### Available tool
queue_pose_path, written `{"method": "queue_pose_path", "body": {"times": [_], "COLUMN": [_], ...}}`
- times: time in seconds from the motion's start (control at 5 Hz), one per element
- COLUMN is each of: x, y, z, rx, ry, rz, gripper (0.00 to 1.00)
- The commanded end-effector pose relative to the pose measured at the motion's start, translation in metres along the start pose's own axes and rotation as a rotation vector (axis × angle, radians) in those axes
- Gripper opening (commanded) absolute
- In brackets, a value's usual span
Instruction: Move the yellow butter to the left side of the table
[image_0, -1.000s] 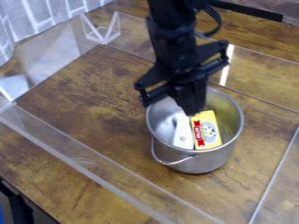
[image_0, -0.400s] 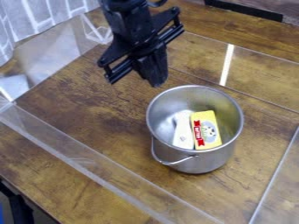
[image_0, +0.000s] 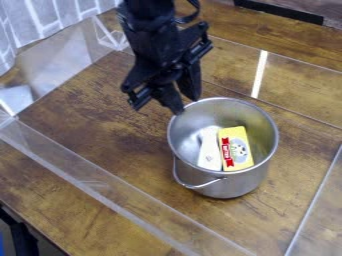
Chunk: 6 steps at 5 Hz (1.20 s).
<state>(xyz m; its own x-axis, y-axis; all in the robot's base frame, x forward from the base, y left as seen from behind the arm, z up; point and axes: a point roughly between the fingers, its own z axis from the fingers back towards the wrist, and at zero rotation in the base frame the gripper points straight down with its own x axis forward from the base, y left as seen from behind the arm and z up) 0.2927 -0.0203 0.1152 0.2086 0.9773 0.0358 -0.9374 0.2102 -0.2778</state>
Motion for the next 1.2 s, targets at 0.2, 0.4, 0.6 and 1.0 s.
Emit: {"method": "queue_pose_path", "body": {"times": [0.2, 0.4, 0.6, 1.0], "x": [0.010, 0.022, 0.026, 0.027], "y": [-0.002, 0.004, 0.009, 0.007], "z": [0.023, 0.029, 0.020, 0.000], "rx": [-0.038, -0.037, -0.037, -0.013], "ry": [-0.022, -0.021, -0.019, -0.032], "rz": [0.051, 0.038, 0.045, 0.142], "gripper": [0.00, 0.00, 1.00, 1.00]}}
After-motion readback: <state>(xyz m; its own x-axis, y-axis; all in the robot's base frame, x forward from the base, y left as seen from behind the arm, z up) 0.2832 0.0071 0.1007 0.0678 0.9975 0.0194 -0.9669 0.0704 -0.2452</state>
